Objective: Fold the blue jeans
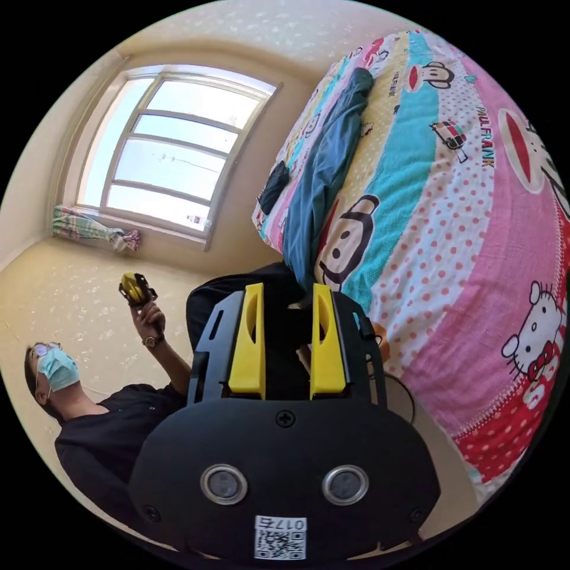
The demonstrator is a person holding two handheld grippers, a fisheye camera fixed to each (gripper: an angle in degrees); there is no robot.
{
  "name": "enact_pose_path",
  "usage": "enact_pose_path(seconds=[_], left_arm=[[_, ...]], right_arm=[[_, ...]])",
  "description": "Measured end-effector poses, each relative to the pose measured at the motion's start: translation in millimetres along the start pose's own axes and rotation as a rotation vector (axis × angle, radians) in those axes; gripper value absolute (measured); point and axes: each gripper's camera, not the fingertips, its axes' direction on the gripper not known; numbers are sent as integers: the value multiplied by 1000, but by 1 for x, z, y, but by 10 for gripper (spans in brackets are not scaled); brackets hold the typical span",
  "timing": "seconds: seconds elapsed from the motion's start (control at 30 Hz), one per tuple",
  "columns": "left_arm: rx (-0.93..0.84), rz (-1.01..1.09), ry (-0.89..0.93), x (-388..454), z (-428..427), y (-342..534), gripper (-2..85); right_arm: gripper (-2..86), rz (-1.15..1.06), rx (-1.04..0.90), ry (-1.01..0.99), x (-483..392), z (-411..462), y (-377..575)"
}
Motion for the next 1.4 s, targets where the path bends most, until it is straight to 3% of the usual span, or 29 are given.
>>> enact_pose_path(seconds=[0.17,0.33,0.53,0.7,0.8,0.97,1.23,1.4], left_arm=[[141,33,45,-46,-38,-8,-3],[344,-18,15,-108,-61,4,48],[89,-230,-85,-221,-36,-11,87],[-27,-332,-92,-283,-7,-21,113],[-56,-344,-223,-301,0,-24,113],[-166,-353,-362,-345,20,-26,125],[-264,-396,-447,-365,30,-26,84],[-193,-343,-478,-360,2,-14,123]], right_arm=[[97,18,145,23,-19,-61,67],[94,135,422,185,-48,-126,167],[78,189,726,261,-86,-173,270],[75,230,736,371,-103,-201,294],[77,232,692,425,-99,-208,286],[84,200,413,441,-50,-189,225],[128,-17,-41,210,49,-49,79],[161,-103,-68,226,72,27,18]])
